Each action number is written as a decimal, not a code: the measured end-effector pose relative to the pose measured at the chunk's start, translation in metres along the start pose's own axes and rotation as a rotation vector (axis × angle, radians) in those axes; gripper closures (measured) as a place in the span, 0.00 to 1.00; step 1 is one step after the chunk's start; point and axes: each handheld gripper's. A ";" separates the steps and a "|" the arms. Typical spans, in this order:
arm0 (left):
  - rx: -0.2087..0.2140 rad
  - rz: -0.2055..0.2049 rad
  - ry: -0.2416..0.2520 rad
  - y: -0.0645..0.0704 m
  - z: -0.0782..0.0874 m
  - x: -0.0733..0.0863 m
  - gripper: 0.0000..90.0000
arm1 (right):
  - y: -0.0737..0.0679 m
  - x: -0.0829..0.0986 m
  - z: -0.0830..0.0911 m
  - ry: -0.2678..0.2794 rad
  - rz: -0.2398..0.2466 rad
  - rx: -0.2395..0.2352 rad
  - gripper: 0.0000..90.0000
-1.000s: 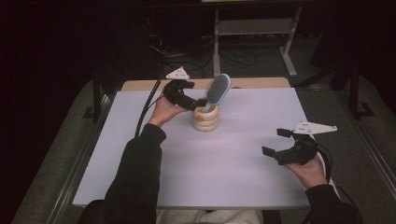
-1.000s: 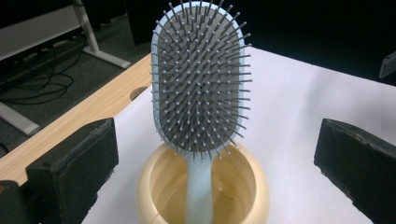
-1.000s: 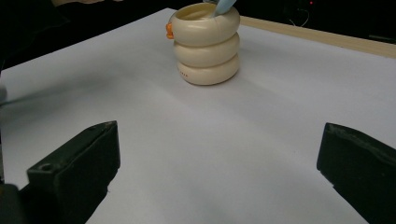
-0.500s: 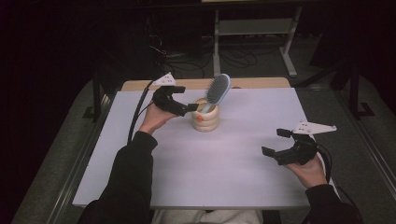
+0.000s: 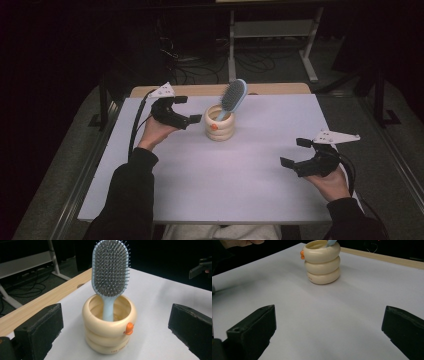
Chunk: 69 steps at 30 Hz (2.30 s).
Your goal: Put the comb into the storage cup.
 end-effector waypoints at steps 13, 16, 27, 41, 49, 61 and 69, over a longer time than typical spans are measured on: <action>-0.021 0.023 0.022 0.000 0.020 0.011 0.00 | 0.000 0.000 -0.001 -0.005 0.000 0.000 0.00; -0.022 0.022 0.024 0.001 0.024 0.013 0.00 | 0.000 0.000 -0.001 -0.006 0.003 -0.002 0.00; -0.035 0.032 0.026 0.005 0.039 0.023 0.00 | 0.000 0.001 -0.002 -0.013 0.005 -0.005 0.00; -0.065 0.061 0.047 0.006 0.061 0.037 0.00 | -0.001 0.001 -0.002 -0.018 0.007 -0.003 0.00; -0.087 0.059 0.052 0.008 0.074 0.041 0.00 | -0.001 0.001 -0.002 -0.016 0.005 -0.002 0.00; -0.109 0.046 0.090 0.013 0.099 0.050 0.00 | -0.001 0.001 -0.002 -0.018 0.003 -0.001 0.00; -0.134 0.040 0.110 0.016 0.116 0.057 0.00 | -0.001 0.002 -0.002 -0.019 0.000 0.001 0.00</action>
Point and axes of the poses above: each handheld gripper's, and its own axes: z roughly backward along the jaws, x roughly out of its underside, y roughly to its right, and after that the axes turned 13 degrees about y, right-handed
